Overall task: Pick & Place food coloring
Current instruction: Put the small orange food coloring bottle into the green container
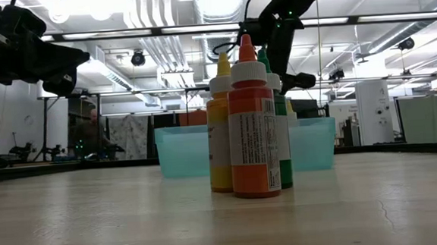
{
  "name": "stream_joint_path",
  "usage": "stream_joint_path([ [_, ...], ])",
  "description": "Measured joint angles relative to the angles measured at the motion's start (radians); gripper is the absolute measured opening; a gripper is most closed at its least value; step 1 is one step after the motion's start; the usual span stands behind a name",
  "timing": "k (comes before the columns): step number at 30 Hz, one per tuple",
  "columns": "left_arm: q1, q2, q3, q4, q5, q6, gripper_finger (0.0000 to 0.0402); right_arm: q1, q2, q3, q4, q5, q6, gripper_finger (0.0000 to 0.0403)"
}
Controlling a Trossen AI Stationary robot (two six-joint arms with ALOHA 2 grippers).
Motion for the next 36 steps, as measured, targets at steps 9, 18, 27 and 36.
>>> stream_joint_path([
  [9,0.000,0.000,0.000,0.000,0.000,0.000,0.0000,-0.001,0.000,-0.017,0.002,0.059,0.106,0.0165],
  [18,-0.001,0.000,0.000,0.000,0.000,0.000,0.0000,0.010,0.000,-0.050,0.004,0.104,0.370,0.0167],
  [27,-0.001,0.000,0.000,0.000,0.000,0.000,0.0000,0.009,0.000,-0.091,0.007,0.115,0.475,0.0167],
  [36,-0.001,0.000,0.000,0.000,0.000,0.000,0.0000,-0.025,0.000,-0.133,0.162,0.097,0.491,0.0167],
])
